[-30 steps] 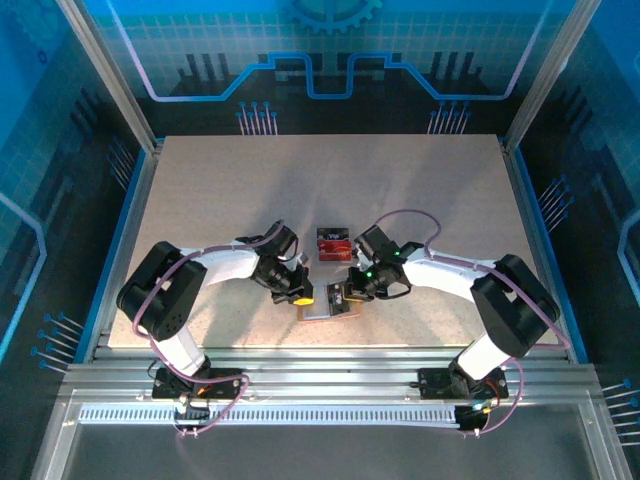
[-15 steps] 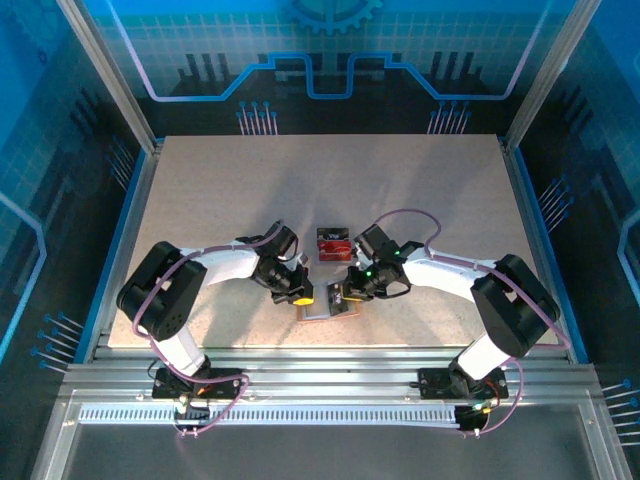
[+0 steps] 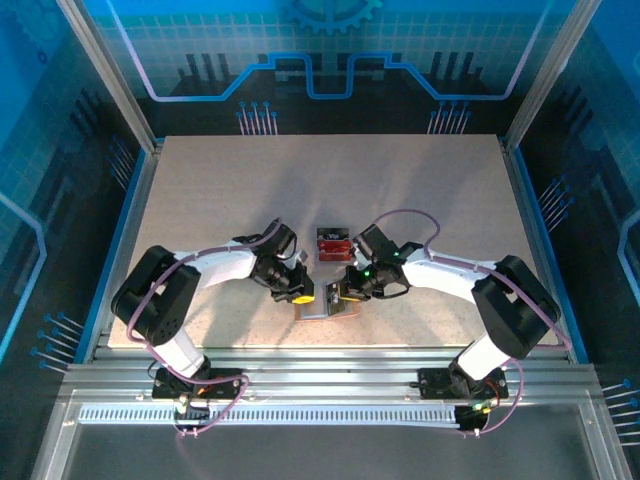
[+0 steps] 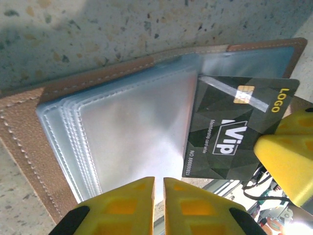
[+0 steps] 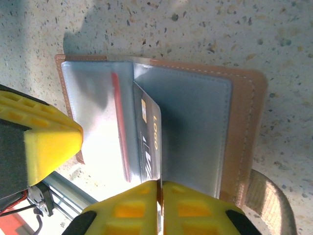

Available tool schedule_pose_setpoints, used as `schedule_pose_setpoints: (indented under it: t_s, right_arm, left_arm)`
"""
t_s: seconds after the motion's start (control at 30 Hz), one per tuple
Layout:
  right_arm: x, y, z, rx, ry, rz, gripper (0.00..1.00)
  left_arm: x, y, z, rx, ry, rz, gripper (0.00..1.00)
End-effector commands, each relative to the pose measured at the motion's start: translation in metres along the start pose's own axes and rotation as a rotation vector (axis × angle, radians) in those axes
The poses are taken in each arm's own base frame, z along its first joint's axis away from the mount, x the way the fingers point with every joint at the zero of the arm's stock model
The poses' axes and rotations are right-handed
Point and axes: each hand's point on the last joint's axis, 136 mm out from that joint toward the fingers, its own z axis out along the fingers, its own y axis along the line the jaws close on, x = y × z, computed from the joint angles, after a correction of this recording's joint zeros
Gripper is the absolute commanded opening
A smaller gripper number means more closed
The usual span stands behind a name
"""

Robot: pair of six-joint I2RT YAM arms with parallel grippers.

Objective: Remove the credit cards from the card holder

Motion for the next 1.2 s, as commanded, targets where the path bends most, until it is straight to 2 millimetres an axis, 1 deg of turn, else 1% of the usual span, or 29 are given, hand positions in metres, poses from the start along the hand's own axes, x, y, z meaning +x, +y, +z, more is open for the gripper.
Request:
schedule_pose_setpoints:
  t_s: [0.0,0.27,0.33,0.57,0.67,0.77,0.83,0.97,1.03,1.1,1.17]
  right_arm:
    - [0.000,0.008,-0.007,0.006,-0.010,-0.015,0.08]
    - [0.001,0.008,-0.015,0.018,-0.021,-0.029,0.03]
    - [-0.007,0.018,-0.025,0.011,-0.050,-0.054,0.01]
    - [-0.020,0.026,-0.051,0.029,-0.116,-0.168,0.01]
    - [-0.025,0.031,-0.058,0.032,-0.118,-0.288,0.02]
    - [-0.032,0.033,-0.066,0.077,-0.114,-0.464,0.01]
    - [-0.038,0.029,-0.073,0.150,-0.104,-0.584,0.01]
    - [-0.044,0.022,-0.083,0.268,-0.047,-0.852,0.00]
    - [-0.042,0.022,-0.086,0.292,-0.005,-0.972,0.00]
    - [-0.034,0.024,-0.087,0.288,0.061,-1.117,0.00]
    - [-0.028,0.021,-0.085,0.312,0.125,-1.241,0.00]
  left_arm:
    - [-0.001,-0.009,-0.010,0.001,-0.017,0.000,0.13]
    - [-0.003,-0.008,-0.012,-0.005,-0.031,0.001,0.13]
    - [-0.004,-0.008,-0.013,-0.005,-0.037,0.002,0.13]
    - [-0.007,-0.004,-0.018,-0.007,-0.063,-0.006,0.13]
    - [-0.009,-0.003,-0.021,-0.001,-0.076,-0.010,0.13]
    - [-0.009,0.001,-0.024,0.000,-0.084,-0.019,0.13]
    - [-0.009,0.002,-0.026,0.001,-0.090,-0.023,0.13]
    - [-0.008,0.006,-0.030,0.000,-0.103,-0.026,0.13]
    - [-0.008,0.008,-0.030,-0.003,-0.105,-0.028,0.13]
    - [-0.007,0.009,-0.030,-0.004,-0.104,-0.031,0.14]
    - [-0.007,0.010,-0.030,-0.003,-0.106,-0.037,0.13]
